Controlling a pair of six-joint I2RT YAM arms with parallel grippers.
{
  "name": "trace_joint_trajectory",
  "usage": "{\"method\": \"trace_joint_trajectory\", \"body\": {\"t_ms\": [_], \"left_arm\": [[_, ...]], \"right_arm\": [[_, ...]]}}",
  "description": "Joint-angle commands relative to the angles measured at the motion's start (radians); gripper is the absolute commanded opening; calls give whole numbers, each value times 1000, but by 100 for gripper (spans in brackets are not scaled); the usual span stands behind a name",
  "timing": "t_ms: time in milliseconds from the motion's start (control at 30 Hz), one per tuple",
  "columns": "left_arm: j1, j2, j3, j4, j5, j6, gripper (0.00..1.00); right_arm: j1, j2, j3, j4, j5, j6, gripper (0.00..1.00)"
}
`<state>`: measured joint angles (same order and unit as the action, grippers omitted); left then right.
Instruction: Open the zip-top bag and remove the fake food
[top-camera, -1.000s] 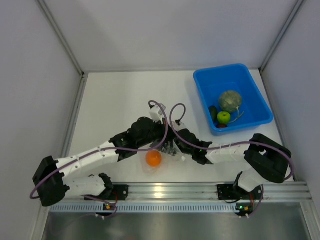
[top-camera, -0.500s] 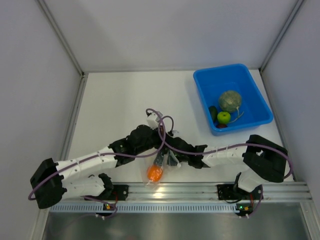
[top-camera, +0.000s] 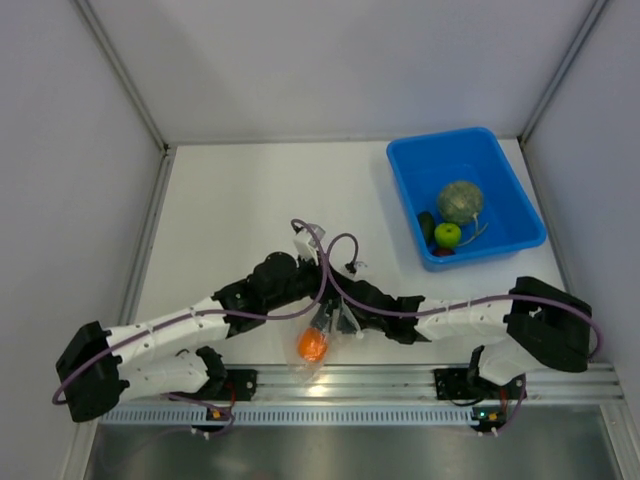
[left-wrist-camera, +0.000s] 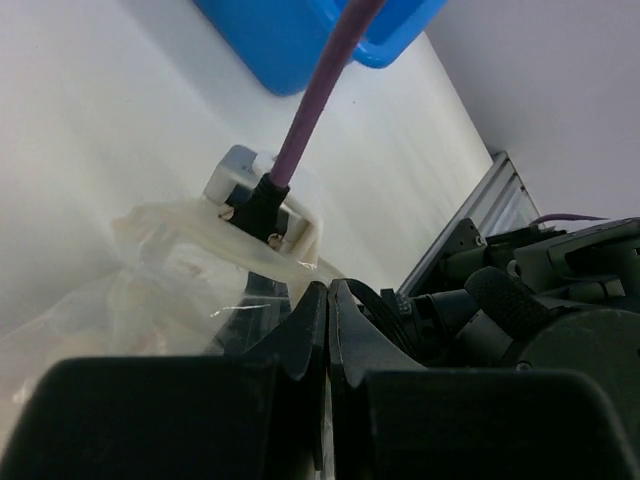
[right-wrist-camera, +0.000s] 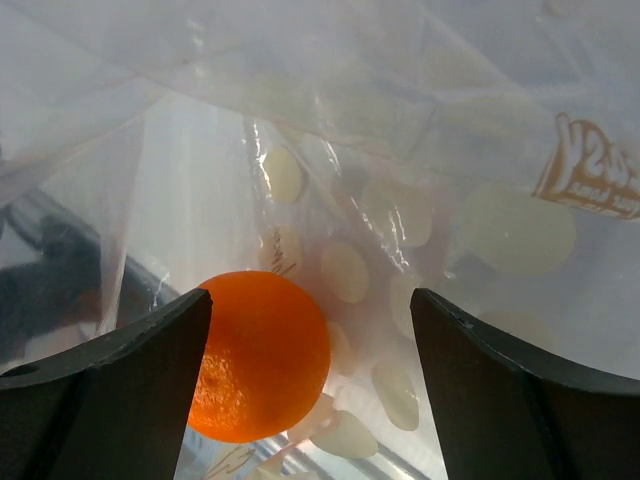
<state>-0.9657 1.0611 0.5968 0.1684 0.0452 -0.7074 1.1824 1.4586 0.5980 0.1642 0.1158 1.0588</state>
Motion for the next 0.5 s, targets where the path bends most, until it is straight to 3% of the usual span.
{"method": "trace_joint_trajectory", "body": {"t_ms": [0, 33, 133, 233, 333, 467], "left_arm": [[21, 28, 98, -51, -19, 48, 0], [21, 63, 182, -81, -21, 43, 0], [22, 118, 329, -148, -27, 10, 0], [24, 116, 373, -133, -66, -56, 0], [24, 64, 324, -86, -160, -128, 0], [24, 5, 166, -69, -287, -188, 0]], "right_arm": [[-22, -124, 61, -140, 249, -40, 82], [-42, -133, 83, -264, 281, -60, 82], [-139, -208, 135, -424, 372, -170, 81], [-246, -271, 178, -524, 436, -252, 78], [-351, -297, 232, -630, 467, -379, 76], [-369, -247, 371, -814, 602, -451, 75]]}}
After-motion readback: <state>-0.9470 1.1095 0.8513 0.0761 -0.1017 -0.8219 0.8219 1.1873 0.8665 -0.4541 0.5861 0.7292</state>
